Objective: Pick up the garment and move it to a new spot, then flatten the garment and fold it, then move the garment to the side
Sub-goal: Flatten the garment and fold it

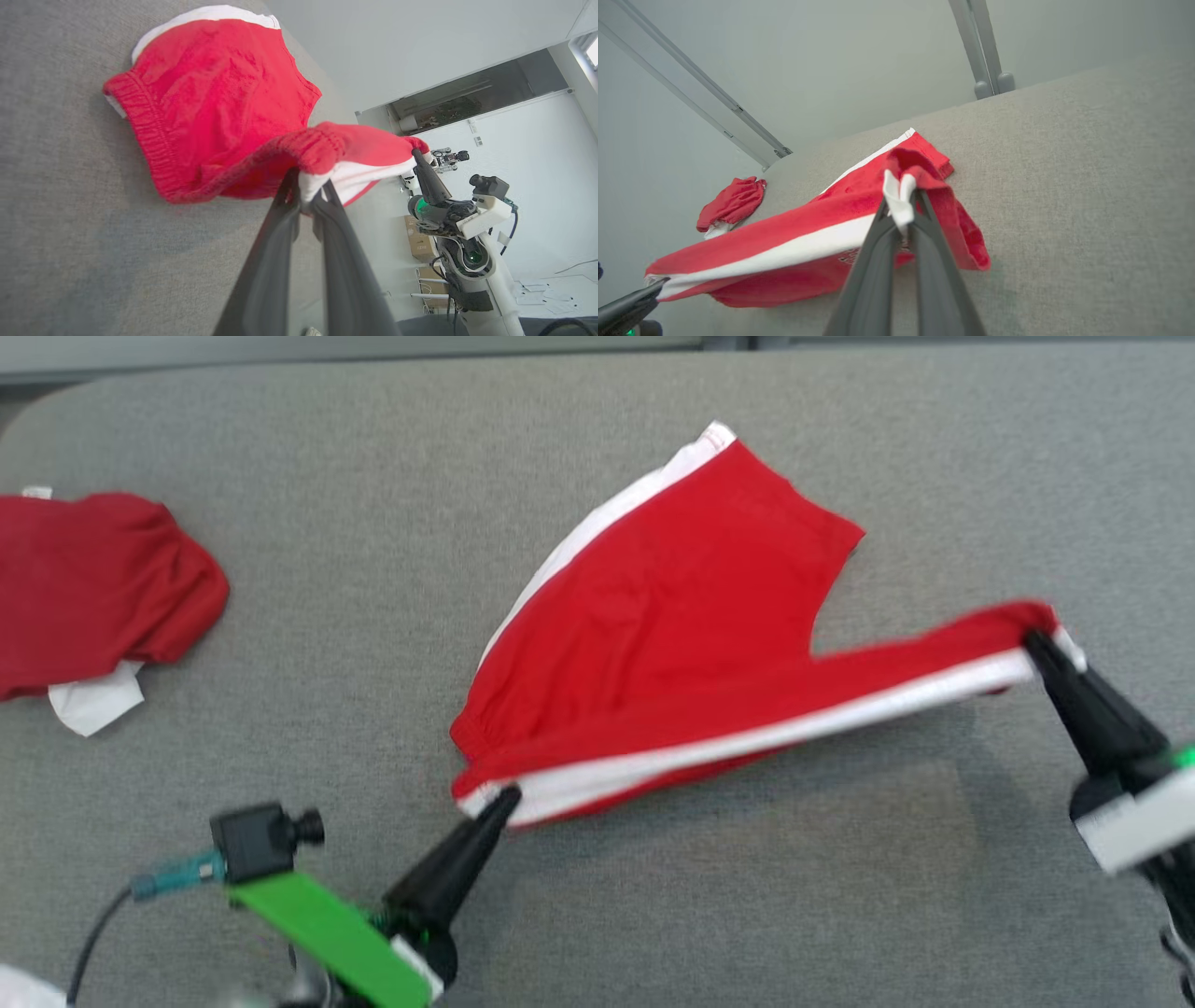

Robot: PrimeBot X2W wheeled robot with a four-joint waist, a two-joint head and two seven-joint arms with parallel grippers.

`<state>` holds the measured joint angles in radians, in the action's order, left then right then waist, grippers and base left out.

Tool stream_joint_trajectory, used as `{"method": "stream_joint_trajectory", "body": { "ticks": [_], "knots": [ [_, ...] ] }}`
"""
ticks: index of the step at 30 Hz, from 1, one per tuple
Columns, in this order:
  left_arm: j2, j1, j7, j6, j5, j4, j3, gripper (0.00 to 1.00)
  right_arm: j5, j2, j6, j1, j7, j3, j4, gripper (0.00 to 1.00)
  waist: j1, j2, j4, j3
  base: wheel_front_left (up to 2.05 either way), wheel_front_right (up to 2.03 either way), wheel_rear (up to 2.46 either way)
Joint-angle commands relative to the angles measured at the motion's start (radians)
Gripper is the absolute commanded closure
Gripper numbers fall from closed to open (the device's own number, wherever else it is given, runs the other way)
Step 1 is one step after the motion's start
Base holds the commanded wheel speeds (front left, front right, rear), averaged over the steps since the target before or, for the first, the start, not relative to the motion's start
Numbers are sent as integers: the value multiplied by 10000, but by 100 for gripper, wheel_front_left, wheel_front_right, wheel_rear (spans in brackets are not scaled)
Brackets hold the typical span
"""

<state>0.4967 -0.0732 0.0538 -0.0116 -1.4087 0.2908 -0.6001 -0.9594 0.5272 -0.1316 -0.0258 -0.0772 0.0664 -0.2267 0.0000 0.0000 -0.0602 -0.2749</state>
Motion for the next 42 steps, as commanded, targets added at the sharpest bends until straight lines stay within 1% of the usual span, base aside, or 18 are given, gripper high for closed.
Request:
{"method": "stream_joint_trajectory", "body": {
  "ticks": [1,3,5,8,9,11,13,19,24,31,35,36,37,38,39,42],
  "knots": [
    [-60,-330,145,155,-148,-12,68,100,74,23,16,-459,-166,84,178,100,0,0,-278,-889,0,0,0],
    [-243,-1076,348,631,-268,-296,300,100,120,-213,15,-1729,-628,442,871,100,0,0,-415,-1299,0,0,0],
    [-407,-1745,498,975,-136,-704,355,100,436,-338,15,-2908,-937,788,1644,100,0,0,-548,-1658,0,0,0],
    [-837,-2479,539,1271,-262,-1381,481,100,811,-659,13,-4386,-1181,1356,2817,100,0,0,-730,-2008,0,0,0],
    [-893,-2723,496,1324,-155,-1635,510,100,899,-747,13,-4836,-1220,1525,3198,100,0,0,-798,-2089,0,0,0],
    [-1068,-3107,370,1309,155,-2093,455,100,1096,-875,12,-5648,-1258,1863,3855,100,0,0,-932,-2221,0,0,0],
    [-1354,-3332,265,1242,159,-2461,407,100,1329,-880,10,-6283,-1235,2170,4438,100,0,0,-1108,-2284,0,0,0],
    [-1808,-3840,-49,1194,358,-3143,407,100,1642,-646,9,-7708,-1286,2853,5628,100,0,0,-1474,-2364,0,0,0],
    [-2049,-4105,-151,1192,514,-3561,321,100,1794,-599,9,-8513,-1251,3347,6445,100,0,0,-1655,-2346,0,0,0],
    [-2357,-4515,-110,1238,760,-4151,89,100,1912,-741,9,-9384,-1095,3931,7440,100,0,0,-1734,-2374,0,0,0],
    [-2454,-4728,-132,1417,814,-4528,56,100,2107,-888,9,-9850,-959,4186,8106,100,0,0,-1738,-2434,0,0,0],
    [-2490,-4757,-155,1484,812,-4628,63,91,2231,-930,9,-9972,-873,4298,8224,76,0,0,-1731,-2432,0,0,0],
    [-2508,-4795,-129,1539,841,-4708,28,69,2255,-977,10,-10056,-795,4373,8375,3,0,0,-1721,-2420,0,0,0],
    [-2526,-4818,-76,1576,891,-4774,-35,47,2305,-1016,9,-10115,-726,4461,8508,0,0,0,-1715,-2406,0,0,0],
    [-2540,-4824,-64,1622,929,-4810,-65,0,2372,-1033,10,-10198,-582,4488,8635,0,0,0,-1706,-2389,0,0,0],
    [-2509,-4860,-304,1817,1133,-4904,-44,0,2433,-1138,9,-10342,-201,4544,8941,0,0,0,-1663,-2317,0,0,0]
  ]
}}
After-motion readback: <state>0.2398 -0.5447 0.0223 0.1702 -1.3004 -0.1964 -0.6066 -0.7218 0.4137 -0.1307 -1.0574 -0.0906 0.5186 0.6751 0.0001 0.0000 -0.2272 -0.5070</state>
